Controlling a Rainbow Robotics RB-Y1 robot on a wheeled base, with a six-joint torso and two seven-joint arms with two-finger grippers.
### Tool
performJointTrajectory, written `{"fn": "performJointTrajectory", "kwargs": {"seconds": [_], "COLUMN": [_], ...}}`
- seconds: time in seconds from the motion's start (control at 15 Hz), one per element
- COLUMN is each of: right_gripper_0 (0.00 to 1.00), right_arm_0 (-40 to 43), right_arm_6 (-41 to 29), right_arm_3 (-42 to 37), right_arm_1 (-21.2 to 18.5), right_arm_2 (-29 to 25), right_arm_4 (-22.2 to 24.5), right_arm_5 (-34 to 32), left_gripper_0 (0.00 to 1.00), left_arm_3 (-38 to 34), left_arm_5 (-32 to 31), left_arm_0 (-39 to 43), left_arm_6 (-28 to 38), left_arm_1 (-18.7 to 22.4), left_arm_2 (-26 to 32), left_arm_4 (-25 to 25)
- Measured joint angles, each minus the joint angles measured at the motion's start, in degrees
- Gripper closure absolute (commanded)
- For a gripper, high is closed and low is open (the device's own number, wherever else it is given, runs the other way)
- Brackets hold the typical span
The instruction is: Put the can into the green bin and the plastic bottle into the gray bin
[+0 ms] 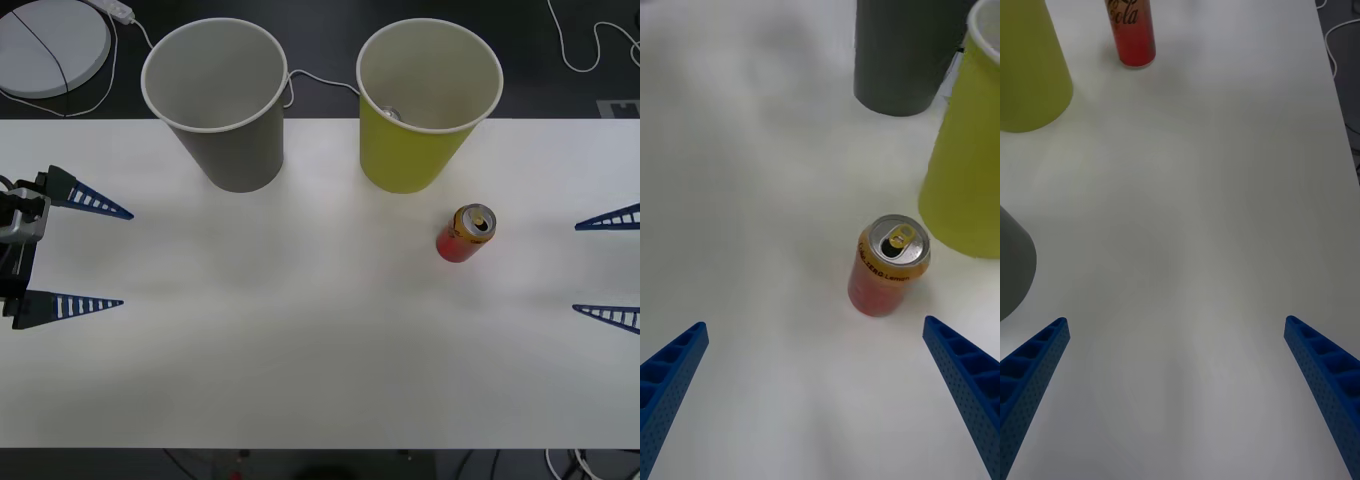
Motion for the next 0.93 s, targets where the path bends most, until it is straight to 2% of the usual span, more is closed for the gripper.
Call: {"fn": "performJointTrajectory", "kwargs": {"seconds": [0.33, 0.67, 0.93], "right_gripper_0": [0.00, 0.00, 0.00], "right_arm_0": [0.00, 0.00, 0.00], "right_arm_6": [2.68, 12.69, 18.67], "right_arm_3": [10.18, 19.05, 24.85], "right_arm_1": [0.00, -0.01, 0.02], "right_arm_2": [1.49, 8.28, 11.93], "right_arm_4": [-7.00, -16.28, -22.75], "right_arm_5": [3.68, 12.08, 13.95], "left_gripper_0": [0.00, 0.00, 0.00], "left_arm_3": [0.00, 0.00, 0.00], "left_arm_5": [0.00, 0.00, 0.00], "left_arm_0": [0.00, 0.00, 0.00], "left_arm_6": [0.00, 0.00, 0.00], "left_arm_1": [0.00, 0.00, 0.00], "left_arm_2": [0.00, 0.00, 0.00], "left_arm_4": [0.00, 0.00, 0.00]}}
